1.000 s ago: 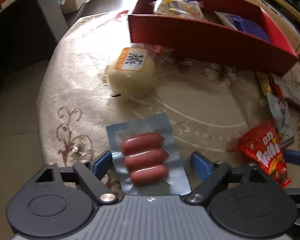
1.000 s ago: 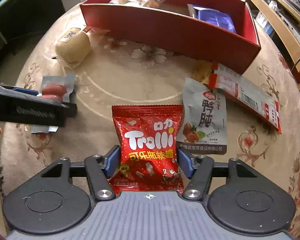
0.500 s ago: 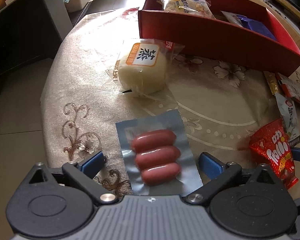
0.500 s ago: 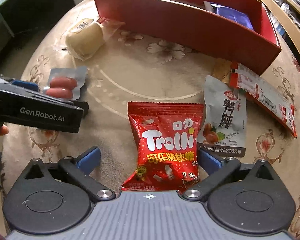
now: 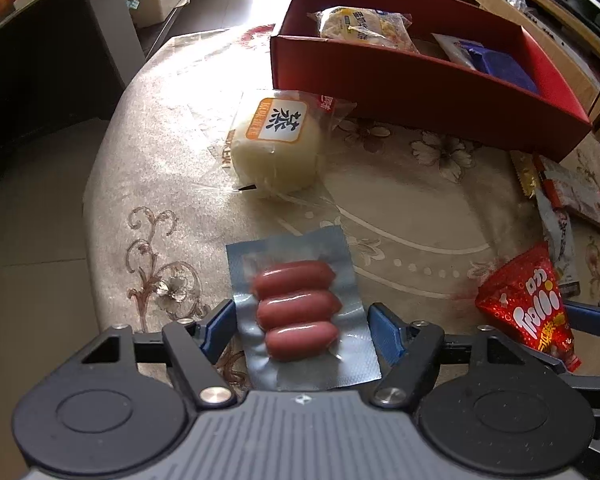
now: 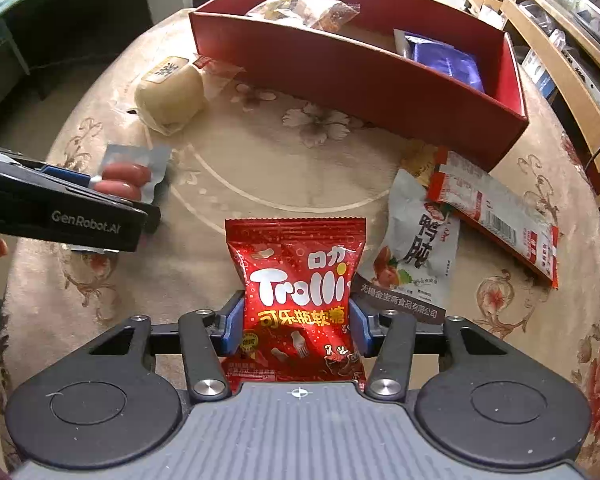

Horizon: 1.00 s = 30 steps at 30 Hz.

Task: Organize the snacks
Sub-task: 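Lift the sausage pack and Trolli bag and carry both over the red box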

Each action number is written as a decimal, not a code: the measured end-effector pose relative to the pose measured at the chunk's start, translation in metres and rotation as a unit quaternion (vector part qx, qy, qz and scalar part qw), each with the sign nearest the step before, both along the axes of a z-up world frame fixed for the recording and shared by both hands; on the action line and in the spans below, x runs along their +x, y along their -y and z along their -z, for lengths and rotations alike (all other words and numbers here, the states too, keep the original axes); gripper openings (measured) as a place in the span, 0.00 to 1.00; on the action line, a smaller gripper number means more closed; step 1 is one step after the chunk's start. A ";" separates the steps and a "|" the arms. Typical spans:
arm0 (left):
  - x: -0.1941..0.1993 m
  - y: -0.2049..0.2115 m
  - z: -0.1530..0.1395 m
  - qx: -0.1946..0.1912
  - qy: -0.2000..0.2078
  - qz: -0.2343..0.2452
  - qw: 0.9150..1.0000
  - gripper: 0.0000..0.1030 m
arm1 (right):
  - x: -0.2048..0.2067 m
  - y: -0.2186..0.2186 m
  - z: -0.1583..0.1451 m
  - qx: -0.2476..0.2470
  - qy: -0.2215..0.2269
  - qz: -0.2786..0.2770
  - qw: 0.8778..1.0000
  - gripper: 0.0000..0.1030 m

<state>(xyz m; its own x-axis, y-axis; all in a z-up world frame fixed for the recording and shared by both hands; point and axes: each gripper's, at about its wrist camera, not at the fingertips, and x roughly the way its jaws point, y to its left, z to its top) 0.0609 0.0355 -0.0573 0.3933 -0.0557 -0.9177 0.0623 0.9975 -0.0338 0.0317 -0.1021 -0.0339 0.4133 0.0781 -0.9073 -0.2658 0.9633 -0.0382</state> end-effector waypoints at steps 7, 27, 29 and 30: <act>-0.005 0.007 -0.005 -0.010 0.004 -0.001 1.000 0.67 | 0.000 0.009 -0.012 0.012 0.014 0.014 1.000 0.58; -0.004 0.029 0.006 0.016 0.005 -0.016 1.000 0.70 | -0.008 0.025 -0.019 0.028 0.009 0.030 0.999 0.58; -0.008 0.034 0.004 0.023 0.004 -0.012 1.000 0.65 | -0.009 0.025 -0.022 0.026 0.015 0.028 0.999 0.58; -0.011 0.036 0.003 0.033 0.006 -0.012 0.999 0.65 | -0.010 0.026 -0.024 0.026 0.018 0.028 0.999 0.58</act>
